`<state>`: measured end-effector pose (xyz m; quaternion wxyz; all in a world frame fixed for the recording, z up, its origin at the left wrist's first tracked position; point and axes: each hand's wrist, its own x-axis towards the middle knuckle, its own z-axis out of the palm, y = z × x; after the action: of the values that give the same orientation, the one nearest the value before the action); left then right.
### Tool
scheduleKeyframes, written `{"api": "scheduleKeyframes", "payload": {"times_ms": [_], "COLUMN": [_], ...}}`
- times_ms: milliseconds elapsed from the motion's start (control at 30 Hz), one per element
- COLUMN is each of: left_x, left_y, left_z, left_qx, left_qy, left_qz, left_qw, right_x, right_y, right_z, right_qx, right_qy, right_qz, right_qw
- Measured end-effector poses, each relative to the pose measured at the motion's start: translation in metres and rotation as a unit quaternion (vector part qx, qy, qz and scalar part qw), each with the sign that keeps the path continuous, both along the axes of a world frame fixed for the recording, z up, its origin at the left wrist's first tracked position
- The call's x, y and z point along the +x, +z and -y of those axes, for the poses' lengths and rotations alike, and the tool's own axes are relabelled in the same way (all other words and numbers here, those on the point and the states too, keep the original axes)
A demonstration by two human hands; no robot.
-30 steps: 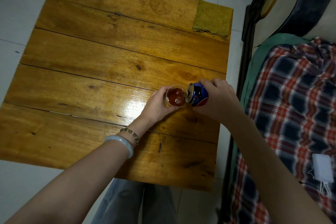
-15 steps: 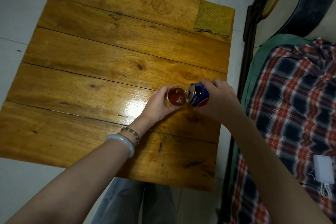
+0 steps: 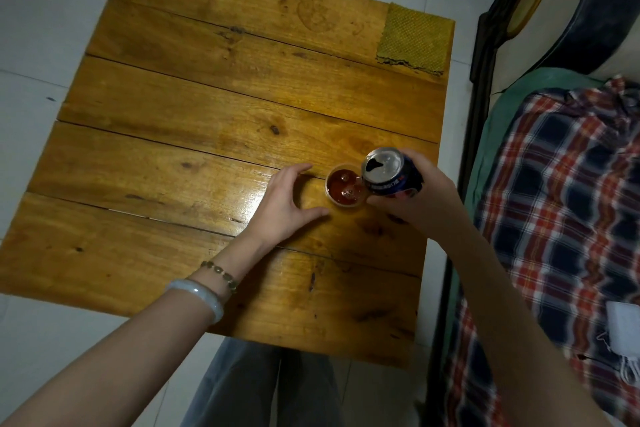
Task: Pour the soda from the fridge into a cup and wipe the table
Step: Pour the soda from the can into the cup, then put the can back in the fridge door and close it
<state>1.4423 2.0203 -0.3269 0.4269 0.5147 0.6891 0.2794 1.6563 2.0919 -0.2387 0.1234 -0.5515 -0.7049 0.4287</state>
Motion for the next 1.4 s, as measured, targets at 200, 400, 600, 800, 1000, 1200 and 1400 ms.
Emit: {"api": "scheduleKeyframes", "payload": {"times_ms": [200,400,600,800,1000,1200,1400], "left_x": [-0.015,-0.039,-0.074,-0.091,-0.089,-0.087,-0.085], "left_y": [0.05,0.091,0.078,0.031,-0.001,-0.007,-0.003], "left_z": [0.006,0.004,0.002,0.007,0.014,0.009,0.005], "left_qx": [0.078,0.134,0.095,0.047,0.038,0.034,0.035], "left_qy": [0.019,0.02,0.052,0.056,0.076,0.071,0.021], "left_qz": [0.047,0.029,0.023,0.004,-0.013,-0.015,0.005], "left_qw": [0.996,0.99,0.994,0.997,0.996,0.997,0.999], "right_x": [-0.028,-0.084,-0.13,-0.15,-0.155,-0.155,-0.153], "right_y": [0.022,0.039,0.007,-0.051,-0.078,-0.083,-0.08], "right_z": [0.008,0.008,0.013,0.024,0.029,0.023,0.027], "right_qx": [-0.023,-0.048,-0.069,-0.127,-0.123,-0.132,-0.211], "right_qy": [-0.037,0.017,0.017,0.004,0.01,-0.002,-0.028], "right_qz": [-0.12,-0.178,-0.186,-0.195,-0.14,-0.151,-0.199], "right_qw": [0.992,0.983,0.98,0.972,0.982,0.98,0.956]}}
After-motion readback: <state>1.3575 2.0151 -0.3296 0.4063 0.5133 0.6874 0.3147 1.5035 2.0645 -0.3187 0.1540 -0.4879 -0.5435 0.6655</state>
